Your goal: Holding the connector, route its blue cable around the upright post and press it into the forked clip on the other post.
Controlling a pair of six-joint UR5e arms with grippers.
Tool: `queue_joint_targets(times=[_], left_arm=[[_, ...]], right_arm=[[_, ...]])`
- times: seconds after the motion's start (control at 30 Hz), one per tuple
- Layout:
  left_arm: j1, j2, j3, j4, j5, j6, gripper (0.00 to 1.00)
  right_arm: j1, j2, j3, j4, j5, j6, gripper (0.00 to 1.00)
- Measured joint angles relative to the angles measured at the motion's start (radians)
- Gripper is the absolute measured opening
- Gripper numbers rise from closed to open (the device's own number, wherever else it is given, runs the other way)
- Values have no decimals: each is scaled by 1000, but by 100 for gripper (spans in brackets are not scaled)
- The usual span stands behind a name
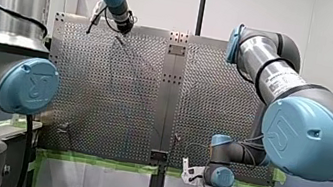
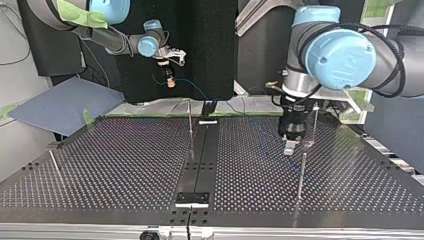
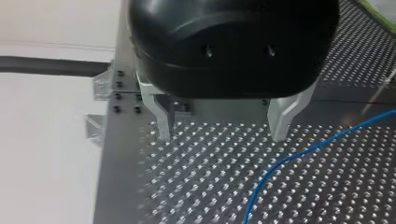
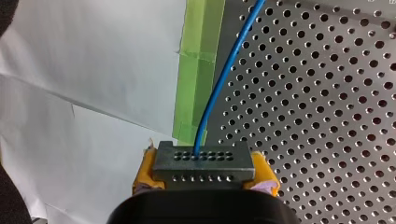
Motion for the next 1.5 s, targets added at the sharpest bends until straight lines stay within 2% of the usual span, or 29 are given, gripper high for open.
queue_joint_targets(times=[0.4, 0.63, 0.8, 1.0, 1.2, 1.5], left_arm=[[-114, -84, -60, 113, -113, 114, 100], [-176, -100, -63, 186, -186, 186, 100], [-178, -107, -63, 237, -237, 237, 100], [-171, -155, -63, 268, -278, 297, 100], [-166, -188, -63, 311, -274, 339, 100], [-151, -201, -60, 339, -246, 335, 100]], right_arm=[[0, 0, 0, 0, 0, 0, 0], [0, 0, 0, 0, -1, 0, 0], [-1, 0, 0, 0, -2, -1, 0], [0, 0, 0, 0, -2, -2, 0], [0, 0, 0, 0, -2, -4, 0], [0, 0, 0, 0, -2, -5, 0]])
